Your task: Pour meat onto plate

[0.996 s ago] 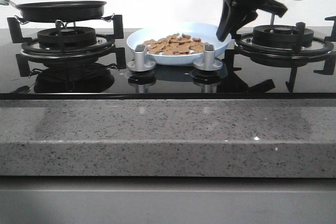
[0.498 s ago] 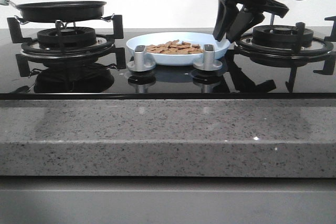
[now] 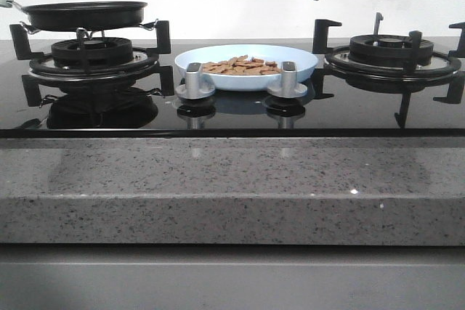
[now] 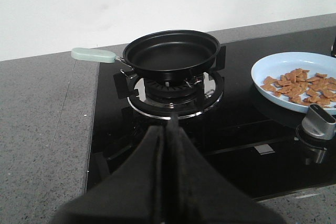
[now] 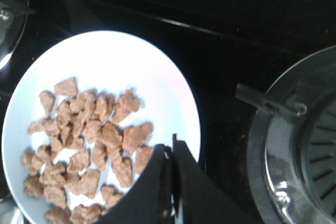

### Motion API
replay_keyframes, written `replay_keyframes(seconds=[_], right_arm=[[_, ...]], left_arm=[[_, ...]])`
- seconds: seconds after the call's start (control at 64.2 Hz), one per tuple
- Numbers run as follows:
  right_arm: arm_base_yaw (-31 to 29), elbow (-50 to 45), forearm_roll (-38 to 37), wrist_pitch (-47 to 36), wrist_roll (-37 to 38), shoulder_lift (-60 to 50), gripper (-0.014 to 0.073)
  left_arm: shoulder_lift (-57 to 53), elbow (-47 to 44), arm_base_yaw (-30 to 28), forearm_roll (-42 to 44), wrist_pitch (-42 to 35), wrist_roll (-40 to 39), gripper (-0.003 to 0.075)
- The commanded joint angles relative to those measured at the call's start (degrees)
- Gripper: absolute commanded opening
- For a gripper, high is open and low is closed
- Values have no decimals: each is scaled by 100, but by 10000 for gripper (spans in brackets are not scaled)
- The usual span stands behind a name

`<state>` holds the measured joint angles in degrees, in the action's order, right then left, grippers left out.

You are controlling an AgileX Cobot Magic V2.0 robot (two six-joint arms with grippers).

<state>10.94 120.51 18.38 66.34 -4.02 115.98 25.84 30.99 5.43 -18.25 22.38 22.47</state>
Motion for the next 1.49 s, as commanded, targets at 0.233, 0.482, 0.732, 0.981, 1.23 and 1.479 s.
replay_keyframes(seconds=[0.233, 0.482, 0.732, 0.981, 1.23, 1.479], right_arm=[[-19, 136, -103, -191, -226, -883, -71], [-14, -2011, -429, -1910, -453, -2709, -71], [-14, -5226, -1017, -3632, -458, -4926, -71], [-14, -7395, -1017, -4467, -458, -6875, -71], [-14, -8963, -1011, -4766, -458, -8774, -71], [-14, -9560, -1006, -5060, -458, -9726, -71]], left_arm=[[18, 161, 38, -102, -465, -57, -20], [18, 161, 38, -102, -465, -57, -20], [18, 161, 38, -102, -465, -57, -20], [18, 161, 38, -102, -465, -57, -20], [18, 161, 38, -102, -465, -57, -20], [18, 161, 38, -102, -465, -57, -20]])
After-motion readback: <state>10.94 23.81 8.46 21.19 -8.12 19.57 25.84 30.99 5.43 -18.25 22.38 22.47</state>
